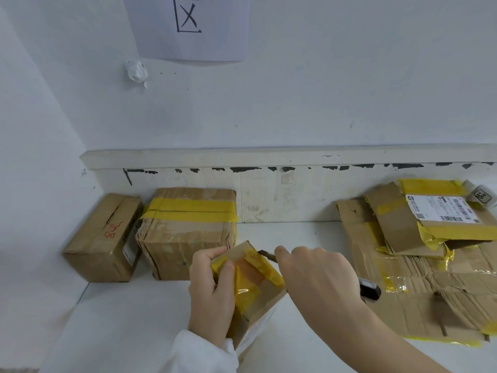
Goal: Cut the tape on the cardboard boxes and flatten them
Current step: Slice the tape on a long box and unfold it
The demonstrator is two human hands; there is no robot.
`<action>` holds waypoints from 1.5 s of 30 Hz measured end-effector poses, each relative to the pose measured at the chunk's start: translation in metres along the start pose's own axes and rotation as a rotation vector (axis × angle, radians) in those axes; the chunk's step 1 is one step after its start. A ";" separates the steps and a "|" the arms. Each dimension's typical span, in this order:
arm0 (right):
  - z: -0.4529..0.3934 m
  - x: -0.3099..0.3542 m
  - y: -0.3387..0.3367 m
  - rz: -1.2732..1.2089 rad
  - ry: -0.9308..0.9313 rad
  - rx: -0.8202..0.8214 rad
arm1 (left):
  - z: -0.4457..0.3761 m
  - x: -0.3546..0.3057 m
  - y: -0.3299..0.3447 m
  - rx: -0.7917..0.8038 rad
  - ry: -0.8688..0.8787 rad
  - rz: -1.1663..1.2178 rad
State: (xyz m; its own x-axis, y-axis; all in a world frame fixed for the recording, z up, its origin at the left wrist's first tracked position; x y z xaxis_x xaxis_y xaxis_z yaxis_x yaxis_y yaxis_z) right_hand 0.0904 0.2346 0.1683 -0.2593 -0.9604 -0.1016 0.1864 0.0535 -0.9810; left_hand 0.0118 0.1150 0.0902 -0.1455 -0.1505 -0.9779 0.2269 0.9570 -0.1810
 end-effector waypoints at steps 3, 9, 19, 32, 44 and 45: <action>0.010 0.003 0.007 -0.019 0.033 -0.007 | -0.001 0.001 -0.005 -0.003 -0.005 0.022; 0.026 0.000 0.013 0.003 0.025 0.071 | -0.003 0.001 -0.012 -0.004 -0.005 0.025; 0.065 -0.016 0.018 -0.115 0.077 -0.042 | -0.001 0.012 -0.048 0.037 -0.041 0.169; 0.002 0.039 0.127 -1.095 0.323 -0.175 | -0.003 0.118 -0.036 0.365 -0.427 0.373; -0.012 0.062 0.159 -0.736 0.307 -0.014 | 0.037 0.160 -0.065 0.326 -0.470 -0.034; -0.013 0.064 0.155 -0.611 0.265 -0.040 | 0.042 0.162 -0.063 0.318 -0.433 -0.049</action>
State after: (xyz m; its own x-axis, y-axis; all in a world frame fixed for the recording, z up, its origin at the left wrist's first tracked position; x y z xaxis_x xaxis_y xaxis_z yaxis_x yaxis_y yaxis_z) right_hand 0.0900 0.1851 0.0079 -0.5325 -0.7218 0.4421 -0.1019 -0.4638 -0.8801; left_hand 0.0146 0.0197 -0.0609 0.2321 -0.3460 -0.9091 0.5203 0.8338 -0.1845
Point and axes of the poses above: each hand's wrist, its own z-axis away from the middle knuckle, its own y-axis out of the palm, x = y × z, the point moved 1 cm from there along -z, towards the middle knuckle, and after that the axes turned 1 degree about x, right-handed, at the moved point
